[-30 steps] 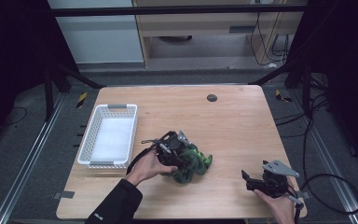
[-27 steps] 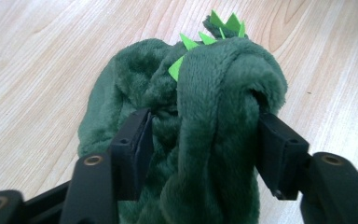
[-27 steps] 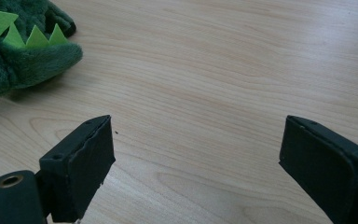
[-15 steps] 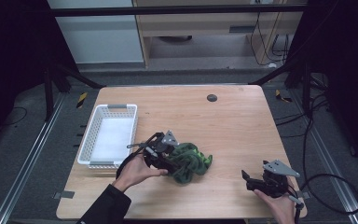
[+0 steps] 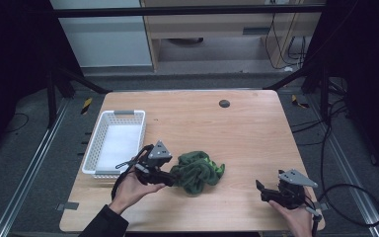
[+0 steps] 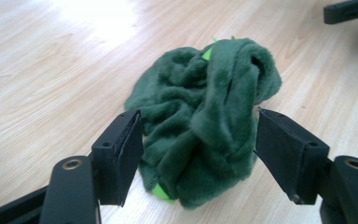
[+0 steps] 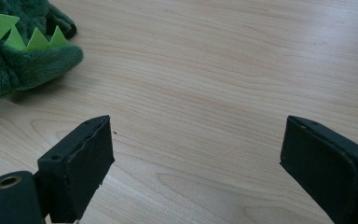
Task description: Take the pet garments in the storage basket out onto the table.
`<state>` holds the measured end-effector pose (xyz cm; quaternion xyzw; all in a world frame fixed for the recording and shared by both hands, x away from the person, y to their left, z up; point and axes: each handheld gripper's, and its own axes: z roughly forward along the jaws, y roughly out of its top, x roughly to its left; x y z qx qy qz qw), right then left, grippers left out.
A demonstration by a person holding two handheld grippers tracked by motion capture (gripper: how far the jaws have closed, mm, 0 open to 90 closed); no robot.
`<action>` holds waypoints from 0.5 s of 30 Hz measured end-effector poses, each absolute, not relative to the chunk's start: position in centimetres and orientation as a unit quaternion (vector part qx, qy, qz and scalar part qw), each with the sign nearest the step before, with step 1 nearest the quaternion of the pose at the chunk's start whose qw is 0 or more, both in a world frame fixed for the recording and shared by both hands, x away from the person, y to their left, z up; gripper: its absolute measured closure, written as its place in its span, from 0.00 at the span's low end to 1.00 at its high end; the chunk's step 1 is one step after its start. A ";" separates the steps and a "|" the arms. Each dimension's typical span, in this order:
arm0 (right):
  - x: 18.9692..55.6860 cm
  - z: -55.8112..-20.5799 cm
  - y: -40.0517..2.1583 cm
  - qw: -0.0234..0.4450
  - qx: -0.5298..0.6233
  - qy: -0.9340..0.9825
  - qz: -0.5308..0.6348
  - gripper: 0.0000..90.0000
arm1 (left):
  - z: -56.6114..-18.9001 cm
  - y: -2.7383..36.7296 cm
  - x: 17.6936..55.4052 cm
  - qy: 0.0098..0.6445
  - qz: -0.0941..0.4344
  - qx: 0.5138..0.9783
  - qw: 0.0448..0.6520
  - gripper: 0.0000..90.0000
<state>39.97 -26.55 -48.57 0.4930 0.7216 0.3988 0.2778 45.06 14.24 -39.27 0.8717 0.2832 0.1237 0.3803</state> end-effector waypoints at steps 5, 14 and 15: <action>40.0 -48.6 -26.5 0.277 0.493 0.722 0.399 0.10 | -39.9 15.8 44.3 0.307 0.135 0.851 0.404 0.37; 39.9 -48.6 -26.5 0.277 0.494 0.722 0.397 0.10 | -41.6 18.6 42.9 0.343 0.156 0.823 0.426 0.40; 39.9 -48.6 -26.5 0.277 0.494 0.722 0.397 0.10 | -41.8 18.9 42.7 0.347 0.157 0.820 0.427 0.40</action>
